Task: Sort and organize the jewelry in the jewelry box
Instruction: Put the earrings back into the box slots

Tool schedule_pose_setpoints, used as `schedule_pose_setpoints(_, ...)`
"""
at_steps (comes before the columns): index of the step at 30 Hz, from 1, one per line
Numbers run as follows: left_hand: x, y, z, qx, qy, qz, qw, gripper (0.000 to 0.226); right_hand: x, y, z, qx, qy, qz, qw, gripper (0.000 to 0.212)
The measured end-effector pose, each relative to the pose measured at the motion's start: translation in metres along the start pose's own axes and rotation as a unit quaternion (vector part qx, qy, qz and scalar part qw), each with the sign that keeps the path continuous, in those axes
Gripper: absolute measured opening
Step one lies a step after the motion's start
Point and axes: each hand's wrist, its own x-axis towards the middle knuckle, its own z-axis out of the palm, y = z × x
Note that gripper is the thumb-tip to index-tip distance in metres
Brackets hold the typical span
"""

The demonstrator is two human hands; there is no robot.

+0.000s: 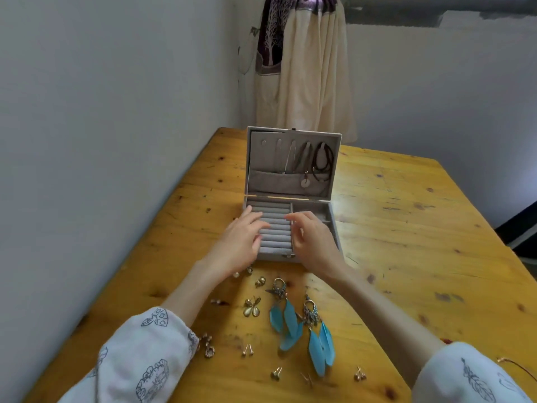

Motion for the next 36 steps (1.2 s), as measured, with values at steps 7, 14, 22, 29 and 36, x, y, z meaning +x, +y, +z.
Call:
schedule_pose_setpoints(7,-0.083,-0.011,-0.007,-0.016,-0.049,-0.079,0.996,0.040,-0.066,-0.018,0.019,-0.008,-0.049,-0.043,0.998,0.026)
schedule_pose_setpoints(14,-0.112,-0.023,-0.005,-0.029,-0.029,-0.140,0.989,0.039,-0.067,-0.019,0.030,-0.093,-0.085,-0.023,0.992,0.033)
schedule_pose_setpoints(22,-0.110,-0.026,0.013,-0.002,0.027,-0.143,0.989,0.038,-0.054,-0.013,0.042,-0.112,-0.095,-0.022,0.989,0.032)
schedule_pose_setpoints(29,-0.110,-0.031,0.011,-0.012,0.024,-0.136,0.990,0.037,-0.054,-0.010,0.047,-0.070,-0.068,-0.036,0.995,0.020)
schedule_pose_setpoints(36,-0.109,-0.032,0.013,0.017,0.043,-0.125,0.991,0.034,-0.059,-0.011,0.027,0.184,-0.030,0.110,0.976,0.005)
